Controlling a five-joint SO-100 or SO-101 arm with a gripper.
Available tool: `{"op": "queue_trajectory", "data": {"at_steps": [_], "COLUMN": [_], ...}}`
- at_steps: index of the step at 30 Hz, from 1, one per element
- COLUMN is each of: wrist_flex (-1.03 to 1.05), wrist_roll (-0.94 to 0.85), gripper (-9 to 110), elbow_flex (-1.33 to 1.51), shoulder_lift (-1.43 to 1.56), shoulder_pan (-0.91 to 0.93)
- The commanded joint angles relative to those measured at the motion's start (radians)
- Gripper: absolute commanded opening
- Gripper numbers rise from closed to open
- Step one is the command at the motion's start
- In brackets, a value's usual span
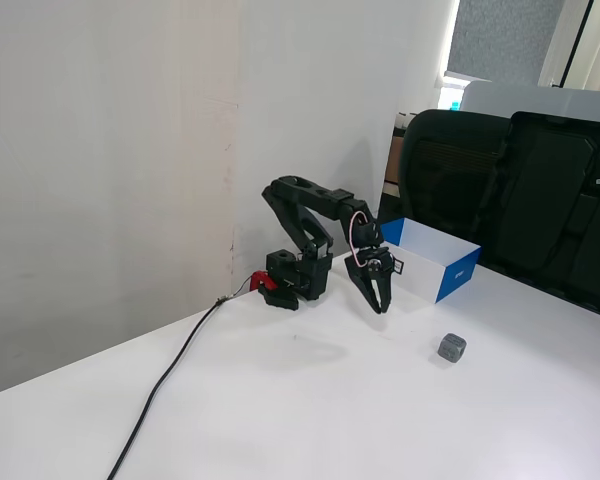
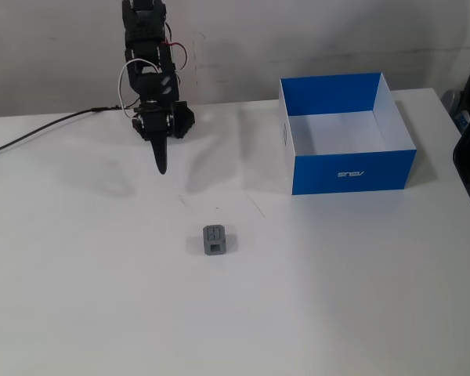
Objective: Grasp the gray block and put it in the box.
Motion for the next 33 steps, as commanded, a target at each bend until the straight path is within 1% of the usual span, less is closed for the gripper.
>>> {"op": "queue_trajectory", "data": {"at_steps": [1, 3, 6, 10, 13, 18, 22, 27, 33], "wrist_flex": [0.003, 0.021, 0.026, -0.029, -0.078, -0.081, -0.075, -0.072, -0.072], "wrist_roll": [-0.009, -0.02, -0.135, -0.195, -0.213, -0.224, -0.233, -0.249, -0.256], "gripper": [0, 0, 0, 0, 0, 0, 7, 20, 25], "elbow_flex": [-0.078, -0.075, -0.066, -0.037, -0.025, -0.103, -0.181, -0.221, -0.262], "shoulder_lift": [-0.015, -0.011, -0.006, -0.006, -0.038, -0.204, -0.336, -0.403, -0.462], "shoulder_pan": [-0.012, 0.021, 0.091, 0.117, 0.133, 0.158, 0.161, 0.169, 0.186]}}
